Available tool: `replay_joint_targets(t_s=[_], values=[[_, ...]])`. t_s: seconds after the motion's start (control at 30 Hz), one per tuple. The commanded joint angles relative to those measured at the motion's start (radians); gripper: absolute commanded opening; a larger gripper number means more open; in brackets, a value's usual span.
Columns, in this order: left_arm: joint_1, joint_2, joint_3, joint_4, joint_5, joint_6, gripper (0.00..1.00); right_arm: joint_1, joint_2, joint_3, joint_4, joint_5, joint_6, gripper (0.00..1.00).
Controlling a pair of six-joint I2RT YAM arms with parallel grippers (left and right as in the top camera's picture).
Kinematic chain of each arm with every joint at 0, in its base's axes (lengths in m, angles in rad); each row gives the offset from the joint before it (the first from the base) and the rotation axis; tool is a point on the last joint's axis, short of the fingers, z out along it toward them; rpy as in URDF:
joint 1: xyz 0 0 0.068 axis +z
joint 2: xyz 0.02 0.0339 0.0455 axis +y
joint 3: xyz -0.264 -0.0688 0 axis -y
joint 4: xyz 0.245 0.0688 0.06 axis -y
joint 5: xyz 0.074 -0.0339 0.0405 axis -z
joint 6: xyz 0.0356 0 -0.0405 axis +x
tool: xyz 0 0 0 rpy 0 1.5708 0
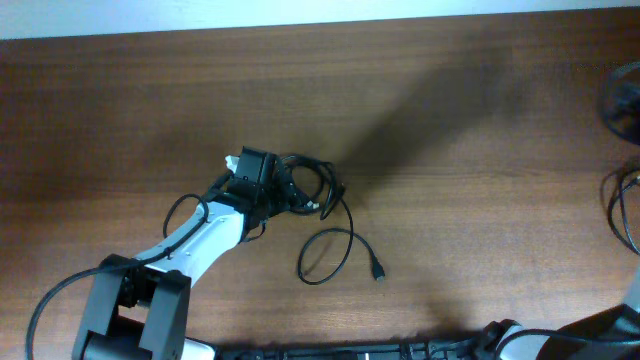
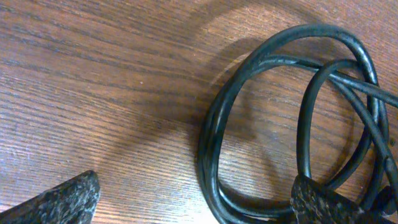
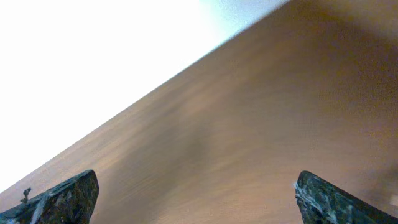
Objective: Untangle cables
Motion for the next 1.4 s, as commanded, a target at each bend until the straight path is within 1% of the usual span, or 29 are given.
replay_joint_targets(t_s=[0.0, 0.07, 0.13, 0.17, 0.23, 0.3, 0.43, 0.5, 0.53, 0.57, 0.63, 0.67, 0.73, 0.8, 0.87, 0.9, 0.93, 1.0, 1.03, 1.1, 1.13, 1.17, 1.2, 1.23, 1.27, 1.3, 1.33, 1.37], values=[[-0.005, 0.011, -0.015, -0.002, 0.014, 0.0, 0.99, 0.225, 0.039, 0.011, 0.0, -0.215, 0.049, 0.99], [-0.005, 0.011, -0.015, -0.002, 0.014, 0.0, 0.99, 0.39, 0.068, 0.011, 0.007, -0.159, 0.049, 0.99], [-0.005, 0.011, -0.015, -0.003, 0.014, 0.0, 0.99, 0.497, 0.09, 0.011, 0.012, -0.101, 0.049, 0.99], [-0.005, 0.011, -0.015, -0.003, 0.014, 0.0, 0.99, 0.58, 0.109, 0.011, 0.012, -0.061, 0.049, 0.99], [-0.005, 0.011, -0.015, -0.005, 0.014, 0.0, 0.99, 0.685, 0.135, 0.011, 0.012, -0.03, 0.049, 0.99], [-0.005, 0.011, -0.015, -0.005, 0.014, 0.0, 0.99, 0.751, 0.148, 0.011, 0.011, -0.014, 0.049, 0.99], [-0.005, 0.011, -0.015, -0.005, 0.014, 0.0, 0.99, 0.832, 0.152, 0.011, 0.007, -0.013, 0.05, 0.99], [-0.005, 0.011, -0.015, -0.005, 0.014, 0.0, 0.99, 0.853, 0.152, 0.011, -0.04, -0.018, 0.05, 0.99], [-0.005, 0.011, -0.015, -0.005, 0.014, 0.0, 0.99, 0.875, 0.152, 0.011, -0.097, -0.017, 0.049, 0.99], [-0.005, 0.011, -0.015, -0.005, 0.014, 0.0, 0.99, 0.899, 0.152, 0.01, -0.144, -0.016, 0.018, 0.99], [-0.005, 0.011, -0.015, -0.005, 0.014, 0.0, 0.99, 0.964, 0.152, 0.01, -0.25, 0.012, -0.153, 0.99], [-0.005, 0.011, -0.015, -0.005, 0.014, 0.0, 0.99, 0.996, 0.152, 0.01, -0.295, 0.07, -0.189, 0.99], [-0.005, 0.011, -0.015, -0.005, 0.014, 0.0, 0.99, 1.073, 0.152, 0.01, -0.387, 0.29, -0.188, 0.99], [-0.005, 0.011, -0.015, -0.005, 0.014, 0.0, 0.99, 1.123, 0.152, 0.011, -0.437, 0.435, -0.187, 0.99], [-0.005, 0.011, -0.015, -0.001, 0.014, 0.0, 0.99, 1.144, 0.152, 0.011, -0.459, 0.524, -0.159, 0.99], [-0.005, 0.011, -0.015, 0.006, 0.014, 0.0, 0.99, 1.145, 0.152, 0.012, -0.473, 0.594, -0.114, 0.99], [-0.005, 0.011, -0.015, 0.01, 0.014, 0.0, 0.99, 1.145, 0.152, 0.012, -0.5, 0.707, -0.014, 0.99], [-0.005, 0.011, -0.015, 0.01, 0.014, 0.0, 0.99, 1.143, 0.151, 0.012, -0.568, 0.861, 0.159, 0.99], [-0.005, 0.011, -0.015, 0.01, 0.014, 0.0, 0.99, 1.143, 0.151, 0.012, -0.589, 0.88, 0.185, 0.99], [-0.004, 0.011, -0.014, 0.014, 0.005, 0.002, 0.99, 1.144, 0.151, 0.012, -0.588, 0.873, 0.184, 0.99], [0.002, 0.007, -0.014, 0.029, -0.004, 0.026, 0.99, 1.144, 0.151, 0.012, -0.588, 0.873, 0.184, 0.99], [0.016, -0.004, -0.006, 0.031, 0.007, 0.082, 0.99, 1.144, 0.151, 0.012, -0.588, 0.873, 0.184, 0.99], [0.037, -0.032, 0.012, 0.004, 0.058, 0.185, 0.99, 1.144, 0.151, 0.012, -0.59, 0.873, 0.184, 0.99], [0.053, -0.064, 0.028, -0.03, 0.09, 0.252, 0.92, 1.144, 0.151, 0.012, -0.592, 0.873, 0.184, 0.99], [0.069, -0.105, 0.043, -0.064, 0.096, 0.279, 0.84, 1.144, 0.151, 0.012, -0.59, 0.849, 0.184, 0.99], [0.078, -0.137, 0.052, -0.085, 0.096, 0.279, 0.8, 1.144, 0.151, 0.011, -0.583, 0.819, 0.184, 0.99], [0.087, -0.179, 0.059, -0.103, 0.096, 0.279, 0.8, 1.144, 0.151, 0.011, -0.573, 0.772, 0.184, 0.99], [0.095, -0.242, 0.059, -0.111, 0.095, 0.279, 0.82, 1.144, 0.151, 0.011, -0.545, 0.671, 0.184, 0.99]])
